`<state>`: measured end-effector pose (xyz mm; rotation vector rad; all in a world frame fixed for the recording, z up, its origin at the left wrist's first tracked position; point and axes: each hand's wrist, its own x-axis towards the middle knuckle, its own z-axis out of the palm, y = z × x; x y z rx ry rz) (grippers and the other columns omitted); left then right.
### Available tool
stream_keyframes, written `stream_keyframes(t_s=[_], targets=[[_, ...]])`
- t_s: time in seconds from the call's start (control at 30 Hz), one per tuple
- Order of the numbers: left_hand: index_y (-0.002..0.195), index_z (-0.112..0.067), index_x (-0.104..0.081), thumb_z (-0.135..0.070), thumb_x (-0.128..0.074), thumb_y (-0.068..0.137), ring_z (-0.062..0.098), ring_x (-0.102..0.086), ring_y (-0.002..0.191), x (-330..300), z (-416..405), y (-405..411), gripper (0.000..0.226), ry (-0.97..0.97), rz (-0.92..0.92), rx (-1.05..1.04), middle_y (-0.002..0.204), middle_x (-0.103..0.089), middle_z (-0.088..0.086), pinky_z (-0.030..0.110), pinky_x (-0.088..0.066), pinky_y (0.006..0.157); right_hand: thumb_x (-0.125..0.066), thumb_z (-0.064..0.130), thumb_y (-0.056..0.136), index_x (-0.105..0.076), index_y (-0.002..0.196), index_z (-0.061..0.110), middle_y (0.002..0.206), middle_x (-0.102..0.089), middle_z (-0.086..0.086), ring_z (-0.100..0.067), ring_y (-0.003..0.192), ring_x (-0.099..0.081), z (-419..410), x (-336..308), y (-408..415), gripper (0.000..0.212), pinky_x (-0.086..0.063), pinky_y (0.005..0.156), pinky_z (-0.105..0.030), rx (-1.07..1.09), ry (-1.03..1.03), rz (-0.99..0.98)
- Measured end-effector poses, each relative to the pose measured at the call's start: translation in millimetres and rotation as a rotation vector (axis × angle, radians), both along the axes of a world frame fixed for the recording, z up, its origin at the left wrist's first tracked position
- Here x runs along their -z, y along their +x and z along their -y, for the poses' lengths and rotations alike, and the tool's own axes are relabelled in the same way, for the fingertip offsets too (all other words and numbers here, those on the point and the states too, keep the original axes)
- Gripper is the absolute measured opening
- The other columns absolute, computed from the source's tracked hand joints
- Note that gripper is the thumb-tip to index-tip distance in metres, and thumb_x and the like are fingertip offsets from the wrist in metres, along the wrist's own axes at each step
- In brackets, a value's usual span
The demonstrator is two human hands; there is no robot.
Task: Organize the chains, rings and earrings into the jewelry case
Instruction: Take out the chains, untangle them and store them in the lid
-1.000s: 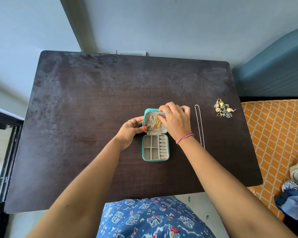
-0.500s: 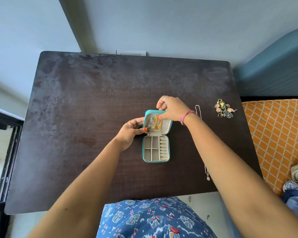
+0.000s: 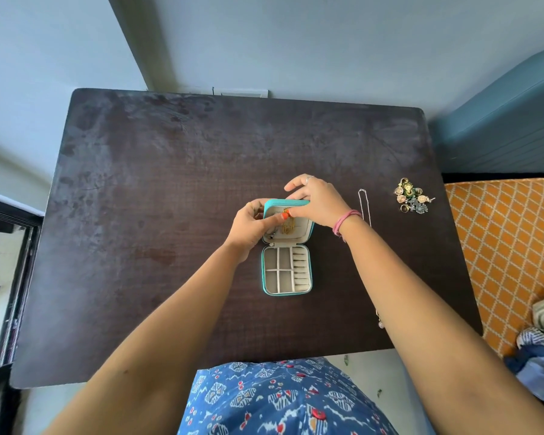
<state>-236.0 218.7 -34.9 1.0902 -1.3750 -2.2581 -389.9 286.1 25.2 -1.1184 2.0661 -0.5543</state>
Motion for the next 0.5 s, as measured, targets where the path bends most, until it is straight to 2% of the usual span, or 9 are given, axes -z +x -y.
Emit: stream_keyframes(t_s=[0.17, 0.3, 0.4, 0.5], targets=[[0.102, -0.015, -0.066, -0.018, -0.077, 0.079, 0.012, -0.071, 0.086, -1.6, 3.6, -5.2, 0.027, -0.174, 0.067, 0.033, 0.098, -0.072, 0.004, 0.025, -0.058, 0.074, -0.080, 0.022, 0.076, -0.058, 0.111, 0.020, 0.100, -0.071, 0.005, -0.001, 0.081, -0.063, -0.8, 0.8, -5.3, 0.042, -0.042, 0.066, -0.005, 0.004, 0.018, 0.015], [0.095, -0.016, -0.067, -0.017, -0.078, 0.078, 0.012, -0.070, 0.083, 2.1, 6.5, -3.4, 0.020, -0.257, 0.107, 0.049, 0.094, -0.073, 0.004, 0.027, -0.058, 0.075, -0.076, 0.016, 0.079, -0.058, 0.111, 0.020, 0.103, -0.072, 0.004, 0.000, 0.083, -0.062, -2.8, 5.0, -5.9, 0.037, -0.043, 0.070, -0.005, -0.033, 0.003, 0.006], [0.092, -0.019, -0.067, -0.017, -0.077, 0.080, 0.013, -0.070, 0.083, 3.9, 7.0, -2.2, 0.016, -0.259, 0.126, 0.032, 0.093, -0.072, 0.004, 0.029, -0.058, 0.075, -0.072, 0.012, 0.082, -0.061, 0.114, 0.017, 0.108, -0.069, 0.006, 0.002, 0.090, -0.059, -6.1, 8.8, -5.4, 0.034, -0.047, 0.079, -0.008, -0.045, -0.039, -0.027], [0.091, -0.020, -0.067, -0.015, -0.076, 0.081, 0.010, -0.070, 0.080, 3.9, 5.5, -2.6, 0.014, -0.245, 0.124, 0.010, 0.091, -0.072, 0.003, 0.025, -0.057, 0.071, -0.072, 0.010, 0.082, -0.060, 0.113, 0.016, 0.109, -0.070, 0.003, -0.001, 0.096, -0.063, -13.5, 15.2, -4.5, 0.034, -0.046, 0.079, -0.007, 0.059, -0.112, 0.026]])
